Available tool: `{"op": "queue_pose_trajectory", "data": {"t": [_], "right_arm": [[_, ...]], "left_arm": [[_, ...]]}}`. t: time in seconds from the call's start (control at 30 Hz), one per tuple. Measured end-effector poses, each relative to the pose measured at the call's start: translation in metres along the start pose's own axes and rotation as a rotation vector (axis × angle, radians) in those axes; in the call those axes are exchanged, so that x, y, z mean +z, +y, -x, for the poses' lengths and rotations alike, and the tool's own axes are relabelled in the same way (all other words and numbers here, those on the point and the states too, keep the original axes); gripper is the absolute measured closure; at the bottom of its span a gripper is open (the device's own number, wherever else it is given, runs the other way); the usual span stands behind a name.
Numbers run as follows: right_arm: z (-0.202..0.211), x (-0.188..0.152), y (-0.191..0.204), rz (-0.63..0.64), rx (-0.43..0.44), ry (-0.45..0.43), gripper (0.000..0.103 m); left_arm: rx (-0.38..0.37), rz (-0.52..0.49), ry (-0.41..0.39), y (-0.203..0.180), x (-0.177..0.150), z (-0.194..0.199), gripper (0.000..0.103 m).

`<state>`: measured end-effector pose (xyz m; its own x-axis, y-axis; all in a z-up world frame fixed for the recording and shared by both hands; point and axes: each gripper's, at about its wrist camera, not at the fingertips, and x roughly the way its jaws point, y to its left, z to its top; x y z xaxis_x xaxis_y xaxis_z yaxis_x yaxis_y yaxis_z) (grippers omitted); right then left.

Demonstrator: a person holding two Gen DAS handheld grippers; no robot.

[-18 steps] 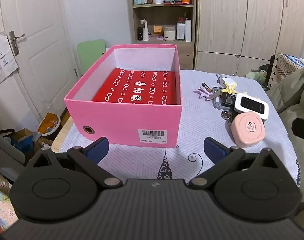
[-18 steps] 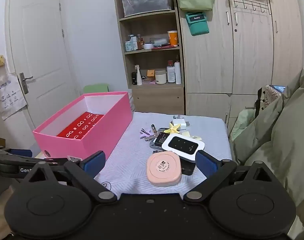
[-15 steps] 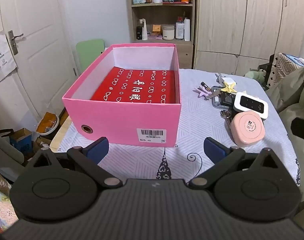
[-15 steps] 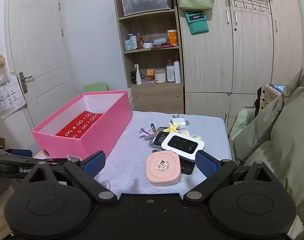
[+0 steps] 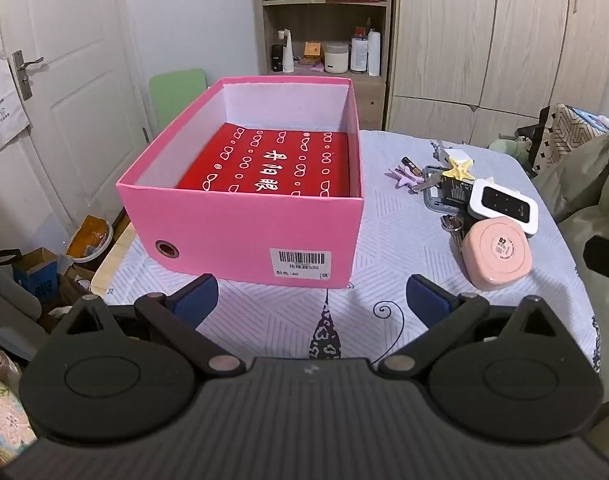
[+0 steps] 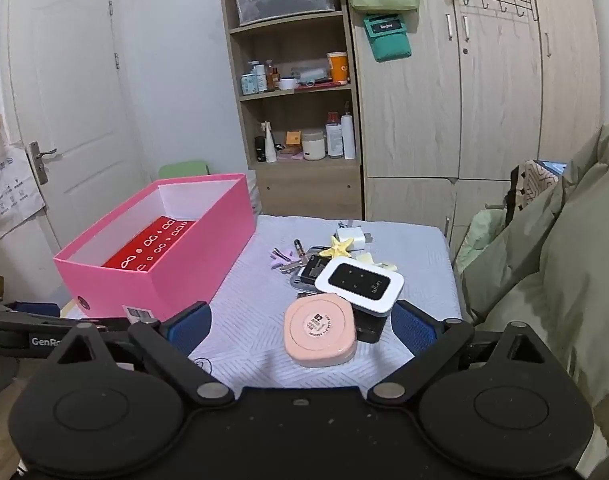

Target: Organize rigid objects

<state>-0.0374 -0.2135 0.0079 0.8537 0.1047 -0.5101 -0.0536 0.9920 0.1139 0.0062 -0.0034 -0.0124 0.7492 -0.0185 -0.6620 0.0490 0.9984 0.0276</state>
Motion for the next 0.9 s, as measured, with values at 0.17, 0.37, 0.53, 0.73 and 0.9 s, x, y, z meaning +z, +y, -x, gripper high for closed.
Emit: {"op": "queue_pose_trajectory", "data": {"t": [0.17,0.37,0.53,0.73,0.9], "right_arm": [[-0.0051,-0.0013,-0.0051,-0.02,-0.019,0.0,0.004],[-0.0033,-0.001,-0.0087,-0.045,-0.022,-0.016,0.004],[-0.0036,-0.0028,-0.0093,-0.041,-0.02,-0.016,0.004],[-0.0049,-0.0032,-0.0084,-0.044,-0.017,-0.016,0.004],[-0.0052,-0.0033,-0.0087,-0.044,-0.015,-0.017,0.004]], "left_arm": [[0.011,0.01,0.009,0.001,-0.0007,-0.0043,0.0],[0.046,0.013,0.007,-0.0006,-0.0001,-0.0077,0.0],[0.051,0.013,0.003,-0.0013,-0.0016,-0.0068,0.0],[0.055,0.002,-0.007,-0.002,-0.0013,-0.0048,0.0],[0.055,0.003,-0.011,-0.0026,-0.0009,-0.003,0.0]]}}
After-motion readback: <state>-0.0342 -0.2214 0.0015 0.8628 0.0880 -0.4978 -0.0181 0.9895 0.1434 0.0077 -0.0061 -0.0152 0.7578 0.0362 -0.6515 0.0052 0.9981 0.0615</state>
